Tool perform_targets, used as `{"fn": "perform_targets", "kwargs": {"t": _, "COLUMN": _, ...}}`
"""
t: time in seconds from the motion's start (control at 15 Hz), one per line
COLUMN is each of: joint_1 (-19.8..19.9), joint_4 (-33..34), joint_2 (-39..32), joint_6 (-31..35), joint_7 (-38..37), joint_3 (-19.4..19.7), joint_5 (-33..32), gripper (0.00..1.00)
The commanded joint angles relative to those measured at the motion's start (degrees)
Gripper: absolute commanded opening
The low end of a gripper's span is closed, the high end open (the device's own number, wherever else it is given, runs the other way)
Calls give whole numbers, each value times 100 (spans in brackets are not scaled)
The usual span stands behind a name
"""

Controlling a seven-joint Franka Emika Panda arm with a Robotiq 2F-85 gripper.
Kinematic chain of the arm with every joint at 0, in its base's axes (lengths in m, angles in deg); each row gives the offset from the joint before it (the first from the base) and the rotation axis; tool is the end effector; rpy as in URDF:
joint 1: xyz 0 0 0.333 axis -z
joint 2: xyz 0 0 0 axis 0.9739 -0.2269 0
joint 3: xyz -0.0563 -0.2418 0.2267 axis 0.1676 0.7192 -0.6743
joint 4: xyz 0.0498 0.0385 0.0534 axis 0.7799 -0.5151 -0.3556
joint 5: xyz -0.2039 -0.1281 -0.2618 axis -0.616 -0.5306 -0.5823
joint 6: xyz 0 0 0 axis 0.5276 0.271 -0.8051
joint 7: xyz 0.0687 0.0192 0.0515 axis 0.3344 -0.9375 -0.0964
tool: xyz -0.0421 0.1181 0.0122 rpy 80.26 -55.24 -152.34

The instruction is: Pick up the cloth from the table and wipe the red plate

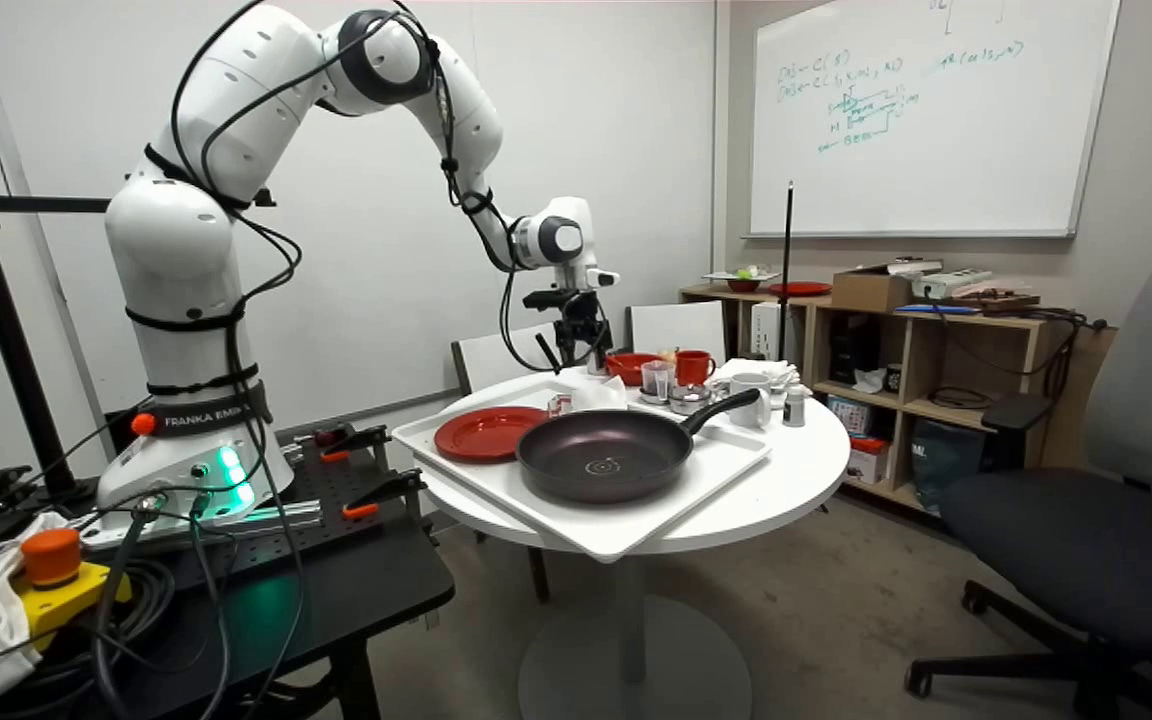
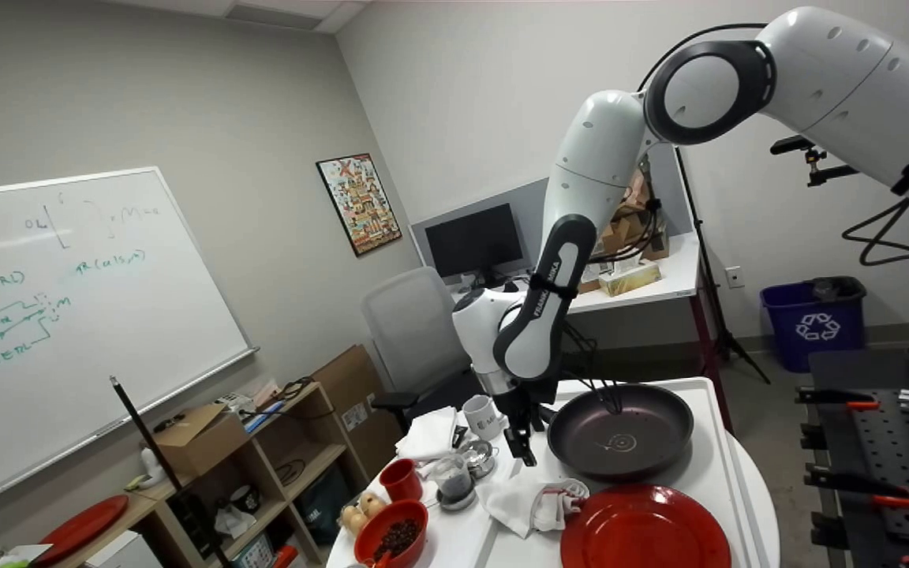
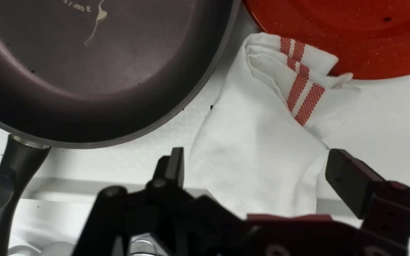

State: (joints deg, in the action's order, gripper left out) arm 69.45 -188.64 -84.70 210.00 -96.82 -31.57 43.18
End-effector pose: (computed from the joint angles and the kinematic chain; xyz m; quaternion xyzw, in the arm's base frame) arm 0.6280 0.1076 0.2077 0.9936 0.0973 0.0046 0.0566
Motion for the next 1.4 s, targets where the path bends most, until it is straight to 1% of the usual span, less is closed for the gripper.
{"fn": "perform_targets", "kwargs": {"t": 0.0, "joint_1": 51, "joint_4": 406, "joint_2": -417, "joint_6": -160, "joint_7": 601, "joint_3": -71, "joint_5": 227, "gripper": 100}}
{"fn": "perform_targets", "kwargs": {"t": 0.2, "joint_1": 97, "joint_4": 615, "joint_2": -698, "joint_6": -271, "joint_7": 892, "joint_3": -135, "joint_5": 356, "gripper": 100}}
{"fn": "perform_targets", "kwargs": {"t": 0.27, "joint_1": 64, "joint_4": 659, "joint_2": -755, "joint_6": -313, "joint_7": 902, "joint_3": -102, "joint_5": 357, "gripper": 100}}
{"fn": "perform_targets", "kwargs": {"t": 0.33, "joint_1": 51, "joint_4": 595, "joint_2": -704, "joint_6": -278, "joint_7": 909, "joint_3": -76, "joint_5": 348, "gripper": 100}}
{"fn": "perform_targets", "kwargs": {"t": 0.4, "joint_1": -24, "joint_4": 397, "joint_2": -603, "joint_6": -118, "joint_7": 747, "joint_3": 8, "joint_5": 292, "gripper": 100}}
{"fn": "perform_targets", "kwargs": {"t": 0.87, "joint_1": 17, "joint_4": 457, "joint_2": -642, "joint_6": -130, "joint_7": 827, "joint_3": 7, "joint_5": 303, "gripper": 100}}
{"fn": "perform_targets", "kwargs": {"t": 1.0, "joint_1": 143, "joint_4": 707, "joint_2": -790, "joint_6": -250, "joint_7": 1060, "joint_3": -82, "joint_5": 385, "gripper": 100}}
{"fn": "perform_targets", "kwargs": {"t": 1.33, "joint_1": 262, "joint_4": 1442, "joint_2": -1176, "joint_6": -747, "joint_7": 1603, "joint_3": -238, "joint_5": 485, "gripper": 100}}
